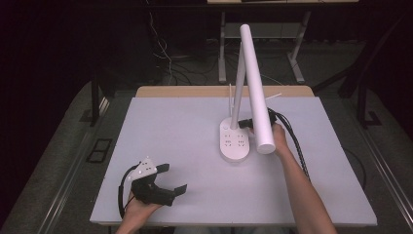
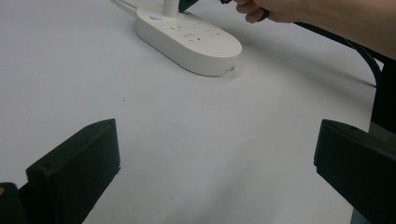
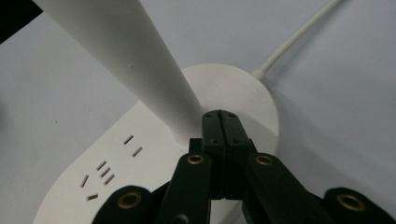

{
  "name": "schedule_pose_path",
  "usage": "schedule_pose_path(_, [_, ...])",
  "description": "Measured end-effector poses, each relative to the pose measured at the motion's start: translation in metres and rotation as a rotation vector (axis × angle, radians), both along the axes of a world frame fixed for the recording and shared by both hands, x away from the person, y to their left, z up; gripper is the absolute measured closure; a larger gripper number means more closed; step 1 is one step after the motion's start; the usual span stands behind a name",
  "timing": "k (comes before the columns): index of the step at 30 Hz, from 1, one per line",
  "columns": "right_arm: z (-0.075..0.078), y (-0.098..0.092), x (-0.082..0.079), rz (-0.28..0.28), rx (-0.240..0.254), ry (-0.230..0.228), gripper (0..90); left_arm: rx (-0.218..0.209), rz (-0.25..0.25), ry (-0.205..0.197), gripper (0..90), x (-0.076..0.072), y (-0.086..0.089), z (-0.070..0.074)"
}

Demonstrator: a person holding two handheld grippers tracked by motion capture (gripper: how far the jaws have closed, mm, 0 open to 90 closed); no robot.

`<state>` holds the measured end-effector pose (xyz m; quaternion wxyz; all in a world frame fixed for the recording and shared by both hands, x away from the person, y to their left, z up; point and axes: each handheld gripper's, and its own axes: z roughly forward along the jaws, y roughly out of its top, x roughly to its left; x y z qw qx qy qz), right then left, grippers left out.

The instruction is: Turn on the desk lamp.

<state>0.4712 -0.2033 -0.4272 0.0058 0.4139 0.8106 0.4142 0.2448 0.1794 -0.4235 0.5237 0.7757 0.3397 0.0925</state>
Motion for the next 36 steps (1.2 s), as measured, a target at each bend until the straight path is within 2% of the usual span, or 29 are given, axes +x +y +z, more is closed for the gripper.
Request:
schedule_pose_path(10, [0.001, 0.003, -0.004, -0.008, -0.034, -0.019, 90.0, -0.013, 0.012, -0.003, 0.0, 0.0, 0.0, 0.0])
schedule_pose_path(13, [0.002, 0.003, -0.004, -0.012, -0.031, -0.009, 90.0, -0.01, 0.012, -0.004, 0.0, -0.001, 0.001, 0.001])
schedule_pose_path(15, [0.004, 0.003, -0.004, -0.012, -0.046, -0.002, 90.0, -0.009, 0.013, -0.001, 0.0, 0.0, 0.001, 0.0])
schedule_pose_path(23, [0.007, 0.0, -0.006, -0.001, -0.095, -0.028, 90.0, -0.007, 0.014, 0.001, 0.0, 0.001, 0.001, 0.0])
schedule_pose_path(28, [0.011, -0.002, -0.008, -0.004, -0.095, -0.032, 90.0, -0.008, 0.015, 0.001, 0.0, 0.001, 0.001, 0.0])
schedule_pose_path(36, [0.026, -0.011, -0.017, -0.009, -0.101, -0.044, 89.9, -0.01, 0.014, 0.003, 0.0, 0.0, 0.0, 0.0])
